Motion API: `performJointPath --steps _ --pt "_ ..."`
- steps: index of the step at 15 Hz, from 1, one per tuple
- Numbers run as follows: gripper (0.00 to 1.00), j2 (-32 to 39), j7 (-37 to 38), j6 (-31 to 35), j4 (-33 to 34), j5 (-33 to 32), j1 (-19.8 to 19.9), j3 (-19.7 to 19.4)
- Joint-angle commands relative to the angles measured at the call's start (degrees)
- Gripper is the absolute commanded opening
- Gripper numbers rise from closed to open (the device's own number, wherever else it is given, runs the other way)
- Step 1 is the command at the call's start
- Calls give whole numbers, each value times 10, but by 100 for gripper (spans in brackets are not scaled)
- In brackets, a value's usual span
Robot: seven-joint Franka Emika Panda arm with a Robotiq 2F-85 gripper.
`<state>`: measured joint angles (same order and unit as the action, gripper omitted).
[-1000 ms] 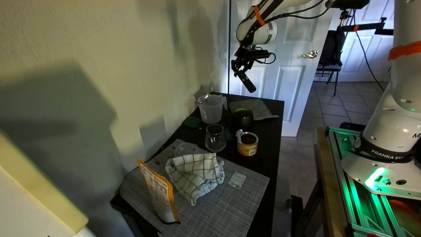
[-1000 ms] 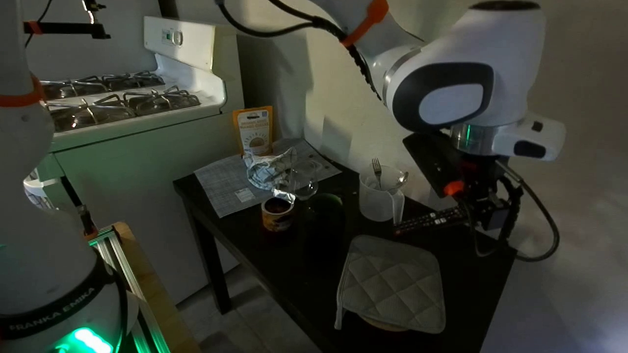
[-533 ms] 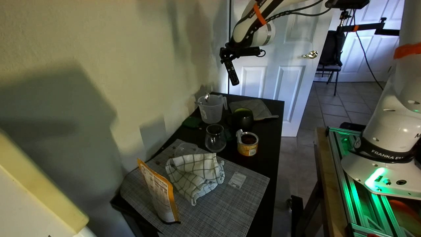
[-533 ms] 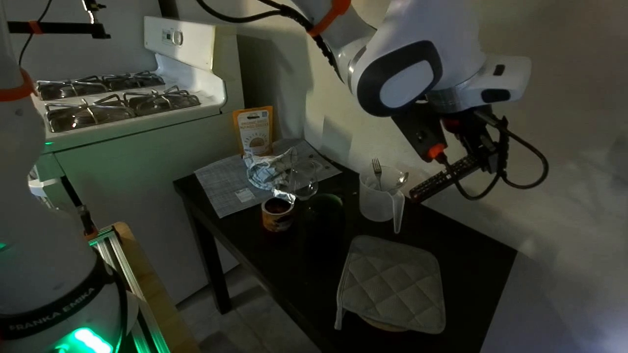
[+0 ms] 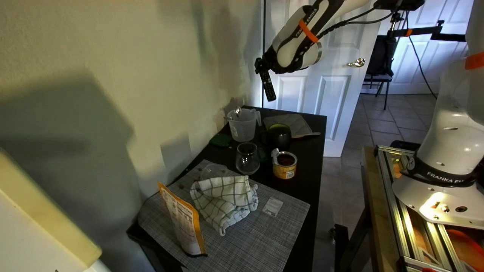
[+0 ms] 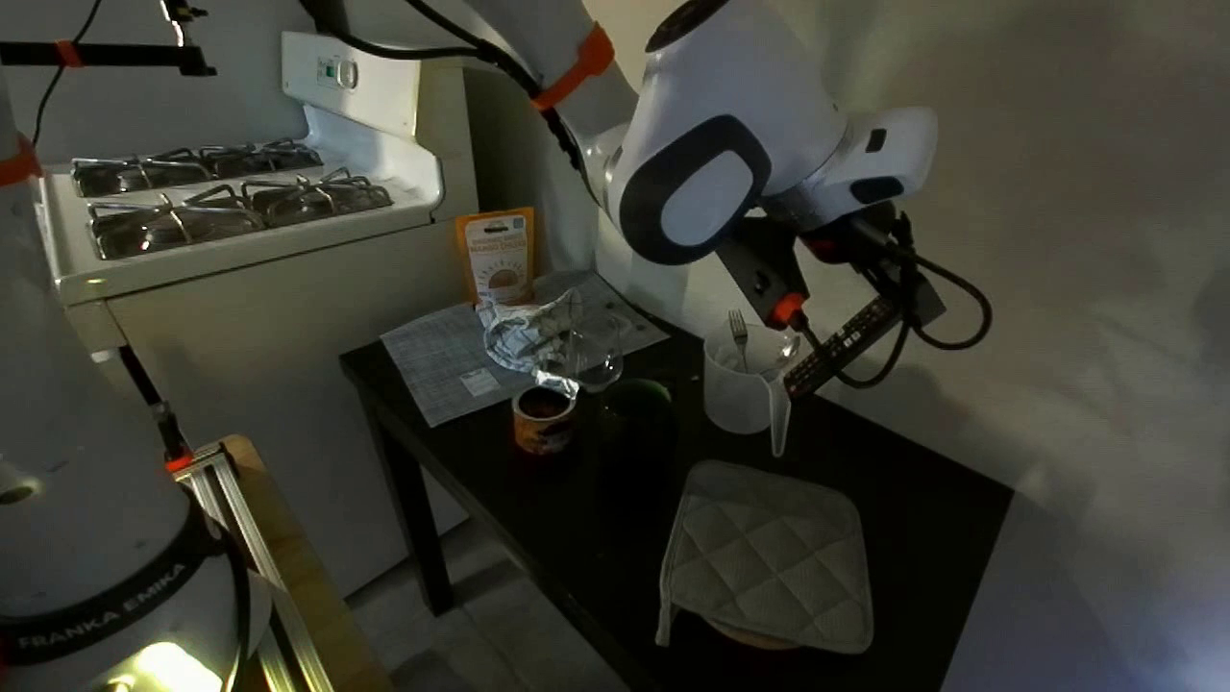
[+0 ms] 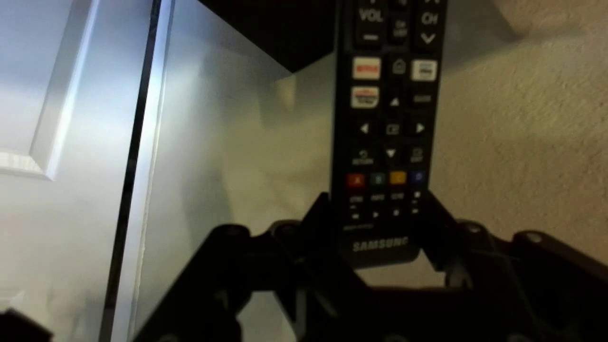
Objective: Put the remote control in the clear jug.
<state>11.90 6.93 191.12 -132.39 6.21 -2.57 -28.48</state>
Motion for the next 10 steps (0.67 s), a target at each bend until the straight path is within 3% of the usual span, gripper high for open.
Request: performJointPath --steps 1,2,6,7,10 --pt "22 -21 -18 23 -24 21 -77 -55" --pt "47 -5 -5 14 -7 4 -41 -35" --pt "47 -7 -6 14 -9 12 -68 -46" --pt "22 6 -3 27 -4 18 -75 -48" --pt "22 35 6 66 18 25 -90 -35"
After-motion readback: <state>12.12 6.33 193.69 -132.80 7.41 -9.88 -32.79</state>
